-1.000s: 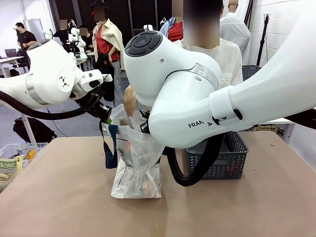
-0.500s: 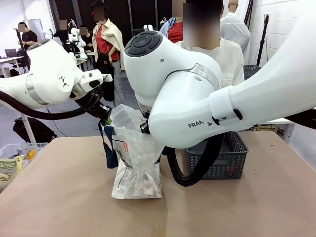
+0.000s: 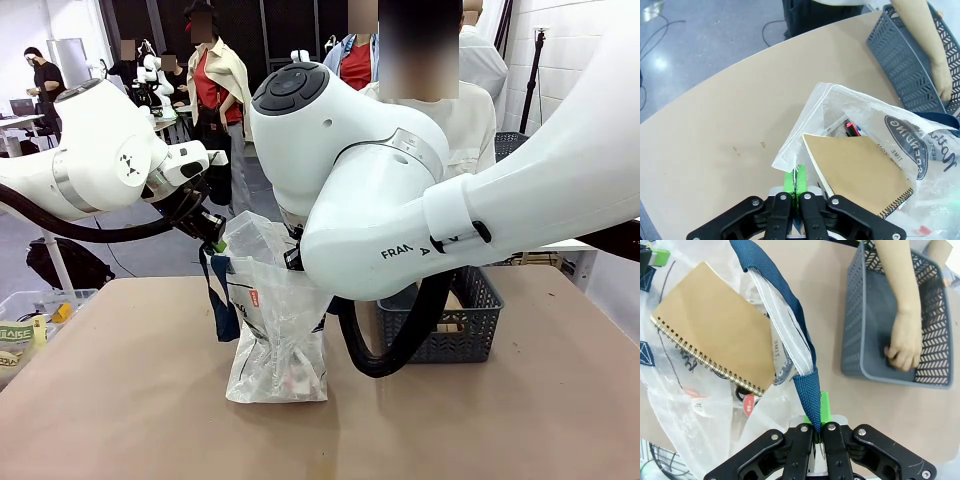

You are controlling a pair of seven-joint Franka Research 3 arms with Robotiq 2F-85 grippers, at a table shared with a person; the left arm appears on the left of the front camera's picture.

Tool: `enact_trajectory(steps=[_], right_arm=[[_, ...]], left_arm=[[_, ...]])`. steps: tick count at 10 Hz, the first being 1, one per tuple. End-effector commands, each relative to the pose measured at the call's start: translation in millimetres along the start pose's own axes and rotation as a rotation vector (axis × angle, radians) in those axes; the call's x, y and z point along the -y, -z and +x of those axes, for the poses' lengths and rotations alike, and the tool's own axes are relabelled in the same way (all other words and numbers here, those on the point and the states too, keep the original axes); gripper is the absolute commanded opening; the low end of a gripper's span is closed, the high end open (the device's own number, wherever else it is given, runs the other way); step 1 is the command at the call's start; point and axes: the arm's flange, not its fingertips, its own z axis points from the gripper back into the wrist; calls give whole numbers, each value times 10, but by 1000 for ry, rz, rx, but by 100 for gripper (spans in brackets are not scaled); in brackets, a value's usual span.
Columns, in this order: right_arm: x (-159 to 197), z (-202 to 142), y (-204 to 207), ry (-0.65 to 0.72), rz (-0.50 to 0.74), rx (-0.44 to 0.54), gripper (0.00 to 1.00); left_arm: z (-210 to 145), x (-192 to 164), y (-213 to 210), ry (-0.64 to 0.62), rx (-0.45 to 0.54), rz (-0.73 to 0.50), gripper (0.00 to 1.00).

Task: Transfer purchased items from the store into the shopping bag.
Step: Move the Reusable shopping bag to the right side of the table.

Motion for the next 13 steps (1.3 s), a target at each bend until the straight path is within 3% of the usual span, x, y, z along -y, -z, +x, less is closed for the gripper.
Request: enact_trajectory(steps=[1,13], right_arm=[[7,-10,14,-2,-9,6,0],[7,-10,14,-2,-9,6,0]], left_arm=[[1,-10,-20,-3,3,1,0],[1,-10,-20,-3,3,1,0]])
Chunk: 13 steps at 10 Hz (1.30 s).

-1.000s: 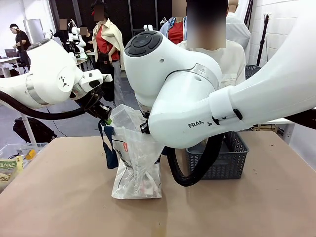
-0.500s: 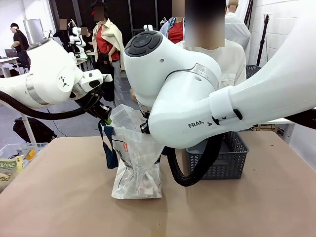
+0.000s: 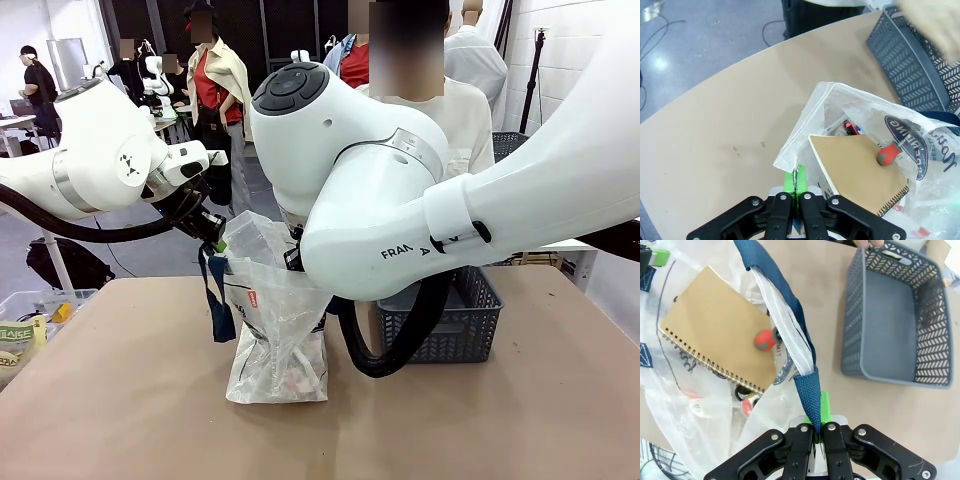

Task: Transfer purchased items from the store into the shopping bag.
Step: Move the Reusable shopping bag to the right side of the table.

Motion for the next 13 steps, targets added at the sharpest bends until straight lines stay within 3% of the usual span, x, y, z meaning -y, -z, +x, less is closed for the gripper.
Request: enact_trajectory(steps=[1,3,7,10,13], right_arm=[[7,-10,14,-2,-9,6,0],[0,0,0,0,0,0,0],[-362,136,-50,-174,-22,54,0],[-505,159,-62,-267,-24,76,0],[-625,192,0,-361,-2,54,0]], left_arm=[[1,-11,-20,-3,3,1,0],[0,0,0,0,0,0,0],[275,-26,212,7,-51,-310,0],[306,-55,324,-19,-60,-430,0],[252,-160,260,-35,-2,-537,0]])
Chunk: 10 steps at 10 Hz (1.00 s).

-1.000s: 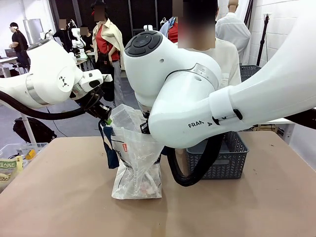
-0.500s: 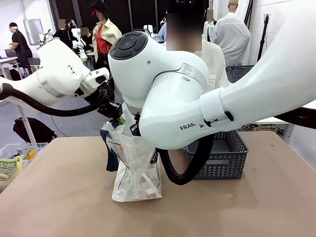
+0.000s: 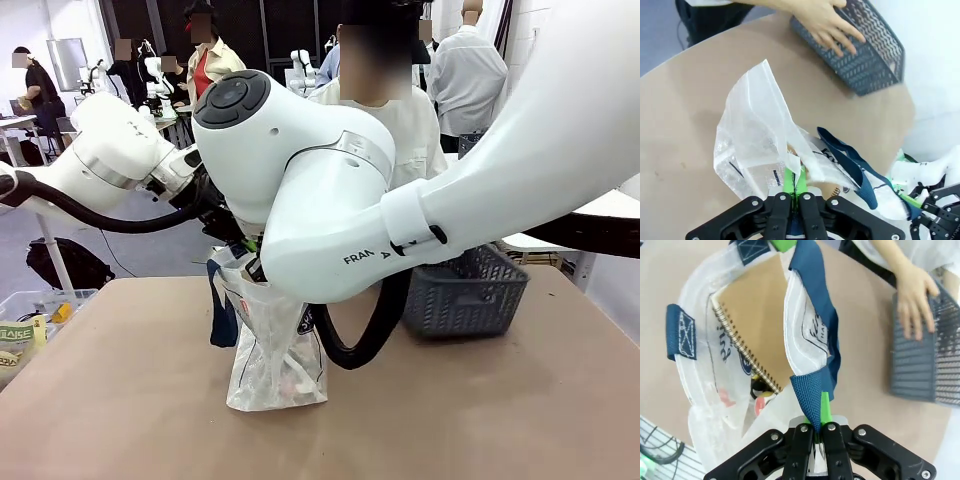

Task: Transfer purchased items from the store into the shopping bag.
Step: Move the Reusable shopping bag to the right side of the table.

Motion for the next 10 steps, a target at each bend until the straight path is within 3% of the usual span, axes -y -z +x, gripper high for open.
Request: enact_trajectory(steps=[1,5,10], right_arm=[[-60,128,83,-55,-33,-3,0],[-231,224,164,-276,58,49,0],[-368,399,204,-398,84,61,0]], left_arm=[[-40,-46,-85,33,31,-96,0],[-41,-61,-128,-9,40,-111,0],[-78,-108,-100,-61,35,-178,0]])
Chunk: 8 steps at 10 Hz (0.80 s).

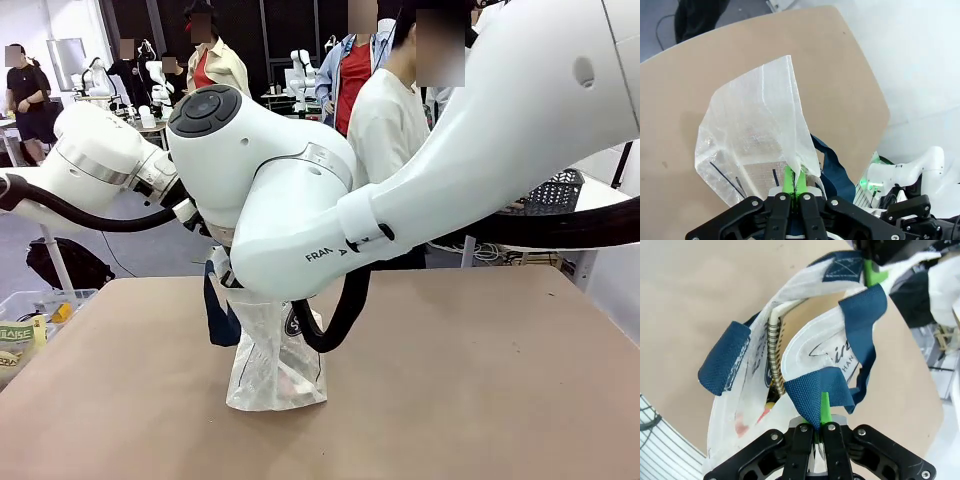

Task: Transfer purchased items from the store into the shopping bag.
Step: Move the Reusable shopping bag to the right side of the table.

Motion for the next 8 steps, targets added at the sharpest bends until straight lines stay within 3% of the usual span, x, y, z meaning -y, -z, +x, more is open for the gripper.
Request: enact_trajectory(steps=[1,8], right_arm=[[-13,134,40,-59,10,33,0],[-87,246,96,-219,27,48,0]], left_arm=[[-7,-1,-14,-3,10,-54,0],[-6,48,14,5,-4,-50,0]])
